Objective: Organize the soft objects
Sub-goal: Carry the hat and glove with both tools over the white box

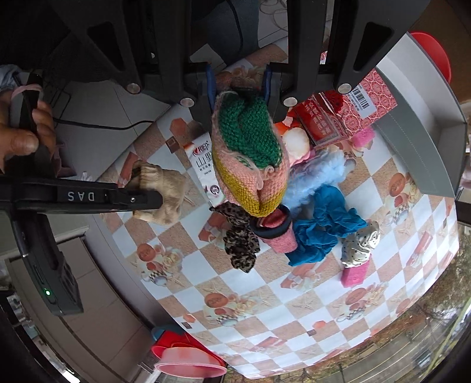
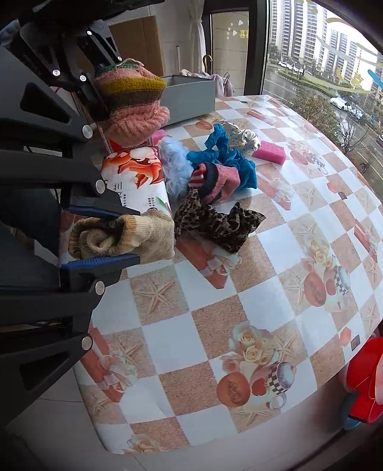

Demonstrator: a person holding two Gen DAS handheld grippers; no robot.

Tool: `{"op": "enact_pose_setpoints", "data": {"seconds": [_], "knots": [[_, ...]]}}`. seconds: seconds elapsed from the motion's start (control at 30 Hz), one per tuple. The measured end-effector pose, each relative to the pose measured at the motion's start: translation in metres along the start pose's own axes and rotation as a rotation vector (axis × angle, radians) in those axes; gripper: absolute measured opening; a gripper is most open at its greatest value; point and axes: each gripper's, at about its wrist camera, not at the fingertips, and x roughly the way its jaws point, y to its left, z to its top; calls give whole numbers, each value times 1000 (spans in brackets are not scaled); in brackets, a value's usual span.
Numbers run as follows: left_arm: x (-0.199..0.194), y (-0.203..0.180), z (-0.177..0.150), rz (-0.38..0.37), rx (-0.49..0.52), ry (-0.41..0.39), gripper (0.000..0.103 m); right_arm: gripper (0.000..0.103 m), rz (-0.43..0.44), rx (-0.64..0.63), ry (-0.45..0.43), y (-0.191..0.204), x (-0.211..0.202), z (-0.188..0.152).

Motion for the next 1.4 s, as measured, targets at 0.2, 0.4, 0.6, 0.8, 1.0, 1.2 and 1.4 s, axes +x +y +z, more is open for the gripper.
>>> {"op": "enact_pose_setpoints", "data": {"seconds": [0.2,0.4,0.6,0.8,1.0,1.2,1.4], "knots": [[-12,7,-46,-32,40,-51,26,24,-11,26,-5,21,8,-48],[-45,47,-88,-37,-16,-152,26,24,-12,-30,-23,70,12,-86],[-74,91,-124,-21,-124,-240,26,24,8,-142,-48,130,11,-96],[-87,144,-159,37,-309,-294,26,24,16,-273,-39,193,20,-101],[-78,203,-192,156,-542,-274,26,25,23,-420,-27,257,33,-100],[-59,232,-206,223,-664,-215,26,25,15,-549,-19,318,56,-98],[-51,245,-217,225,-708,-202,26,25,-25,-622,33,350,91,-97]]}}
